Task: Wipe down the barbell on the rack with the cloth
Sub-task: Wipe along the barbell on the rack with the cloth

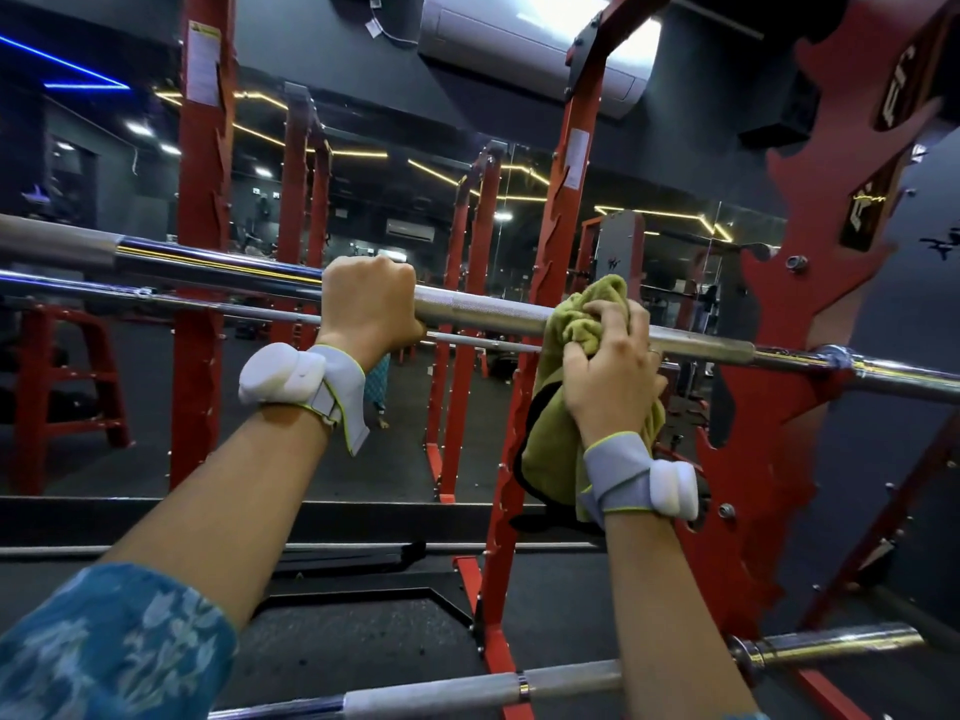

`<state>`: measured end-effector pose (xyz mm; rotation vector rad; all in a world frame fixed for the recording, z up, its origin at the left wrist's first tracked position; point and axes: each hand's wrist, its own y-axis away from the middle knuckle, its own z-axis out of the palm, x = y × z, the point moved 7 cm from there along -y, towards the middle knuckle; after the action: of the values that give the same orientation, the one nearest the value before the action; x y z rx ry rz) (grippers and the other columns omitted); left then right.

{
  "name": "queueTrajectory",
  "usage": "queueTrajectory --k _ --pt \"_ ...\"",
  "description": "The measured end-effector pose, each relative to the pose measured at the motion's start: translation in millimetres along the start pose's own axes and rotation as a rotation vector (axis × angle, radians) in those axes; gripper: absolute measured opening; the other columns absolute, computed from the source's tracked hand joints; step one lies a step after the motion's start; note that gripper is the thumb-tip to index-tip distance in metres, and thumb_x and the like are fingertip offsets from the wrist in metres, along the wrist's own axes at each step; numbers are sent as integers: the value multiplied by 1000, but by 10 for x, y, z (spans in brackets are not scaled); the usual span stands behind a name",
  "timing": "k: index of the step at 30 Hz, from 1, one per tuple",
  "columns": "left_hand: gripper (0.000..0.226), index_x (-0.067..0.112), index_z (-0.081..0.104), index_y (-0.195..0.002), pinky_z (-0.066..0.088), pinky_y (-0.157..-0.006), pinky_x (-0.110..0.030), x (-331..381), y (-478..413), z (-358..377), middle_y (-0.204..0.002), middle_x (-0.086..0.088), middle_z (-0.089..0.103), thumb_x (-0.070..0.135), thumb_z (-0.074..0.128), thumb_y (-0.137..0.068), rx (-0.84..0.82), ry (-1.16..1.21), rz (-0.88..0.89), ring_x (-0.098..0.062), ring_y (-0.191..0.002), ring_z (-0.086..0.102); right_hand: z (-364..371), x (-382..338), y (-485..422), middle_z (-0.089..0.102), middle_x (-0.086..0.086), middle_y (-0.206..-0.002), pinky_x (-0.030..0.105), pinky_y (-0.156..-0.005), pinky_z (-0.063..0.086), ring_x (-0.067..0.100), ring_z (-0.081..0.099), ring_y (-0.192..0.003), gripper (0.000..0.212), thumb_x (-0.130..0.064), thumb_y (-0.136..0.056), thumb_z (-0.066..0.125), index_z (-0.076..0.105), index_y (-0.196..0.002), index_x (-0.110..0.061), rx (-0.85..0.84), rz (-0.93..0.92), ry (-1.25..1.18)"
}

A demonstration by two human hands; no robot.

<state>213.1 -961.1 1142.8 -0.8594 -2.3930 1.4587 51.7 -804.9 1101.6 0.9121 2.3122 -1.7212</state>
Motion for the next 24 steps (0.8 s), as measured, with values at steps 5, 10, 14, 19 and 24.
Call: queueTrajectory --k 5,10,14,19,24 --pt "26 9 69 -87 33 -63 -31 -4 4 -6 -82 -10 67 31 63 -76 18 -15 1 -31 -77 62 47 -111 132 40 1 -142 49 -87 40 36 46 -112 43 -29 -80 54 56 -123 -23 -16 -202 -26" --pt "24 9 68 -86 33 -63 -30 -10 2 9 -81 -10 67 29 63 -74 7 -4 -6 -31 -76 62 45 11 75 35 1 -145 49 -92 38 36 44 -116 44 -27 -83 57 52 -126 -23 11 -21 17" --pt "24 9 68 -86 33 -64 -30 -9 -13 7 -82 -10 67 29 63 -74 6 3 -19 -32 -78 62 57 -244 18 31 1 -148 47 -95 35 36 41 -121 46 -29 -85 55 48 -130 -24 -8 -36 29" --pt "24 9 68 -87 32 -64 -30 -7 4 14 -83 -10 67 29 63 -76 -1 5 -1 -31 -79 62 157 -575 240 36 2 -146 50 -92 36 37 41 -118 52 -37 -78 52 54 -128 -26 -58 -316 -1" --pt "21 7 63 -79 38 -59 -29 -32 33 -15 -70 -11 65 21 73 -66 95 9 73 -31 -64 61 127 -455 201 38 -1 -142 47 -90 38 32 43 -117 48 -35 -76 50 53 -124 -27 -50 -180 -108"
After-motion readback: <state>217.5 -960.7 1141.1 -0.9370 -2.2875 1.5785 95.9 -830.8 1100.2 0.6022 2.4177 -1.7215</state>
